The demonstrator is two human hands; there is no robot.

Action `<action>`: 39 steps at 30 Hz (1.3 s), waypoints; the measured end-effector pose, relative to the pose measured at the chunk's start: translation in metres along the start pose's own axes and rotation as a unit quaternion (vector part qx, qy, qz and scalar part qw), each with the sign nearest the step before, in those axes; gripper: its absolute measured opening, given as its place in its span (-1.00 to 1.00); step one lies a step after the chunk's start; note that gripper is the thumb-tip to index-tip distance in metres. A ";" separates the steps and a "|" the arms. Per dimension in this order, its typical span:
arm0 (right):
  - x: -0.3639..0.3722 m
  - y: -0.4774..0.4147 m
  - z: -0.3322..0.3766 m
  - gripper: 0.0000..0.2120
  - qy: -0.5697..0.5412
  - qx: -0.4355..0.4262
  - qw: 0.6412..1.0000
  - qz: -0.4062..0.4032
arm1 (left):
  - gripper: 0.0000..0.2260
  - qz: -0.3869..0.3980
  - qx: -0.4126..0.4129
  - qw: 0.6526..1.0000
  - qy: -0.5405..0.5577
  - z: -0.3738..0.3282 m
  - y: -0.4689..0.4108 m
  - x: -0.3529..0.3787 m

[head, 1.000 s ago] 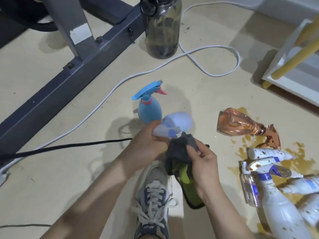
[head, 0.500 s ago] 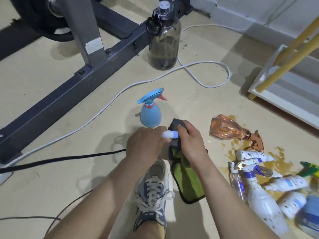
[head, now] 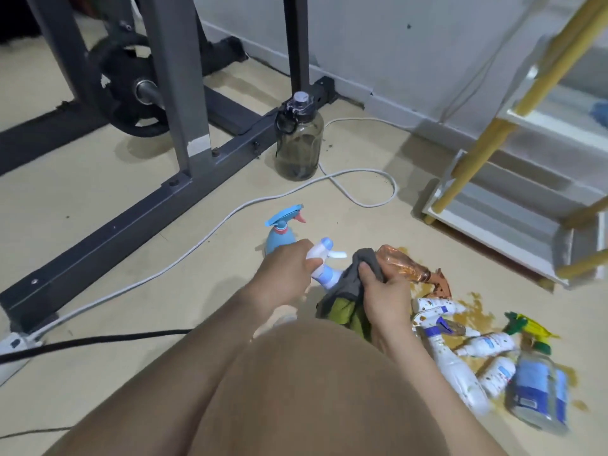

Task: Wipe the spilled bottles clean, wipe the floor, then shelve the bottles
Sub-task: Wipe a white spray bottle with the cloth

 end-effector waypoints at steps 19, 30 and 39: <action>-0.099 0.155 0.200 -0.87 0.284 -0.187 0.937 0.077 | -0.82 -0.132 0.219 0.937 -0.238 -0.266 0.185 -0.124; -0.105 0.176 0.115 -0.82 0.252 -0.316 0.914 -0.018 | -0.84 -0.181 0.083 0.972 -0.126 -0.198 0.168 -0.083; -0.058 0.151 0.100 -0.66 0.127 -0.284 0.949 0.048 | -0.84 -0.181 0.111 0.966 -0.146 -0.163 0.140 -0.077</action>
Point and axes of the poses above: each hand's wrist, its own y-axis away from the middle knuckle, its own x-axis out of the palm, z = x × y, the point moved 8 cm from there along -y, towards the middle knuckle, and after that the axes turned 2 degrees about x, right-handed, at the moved point
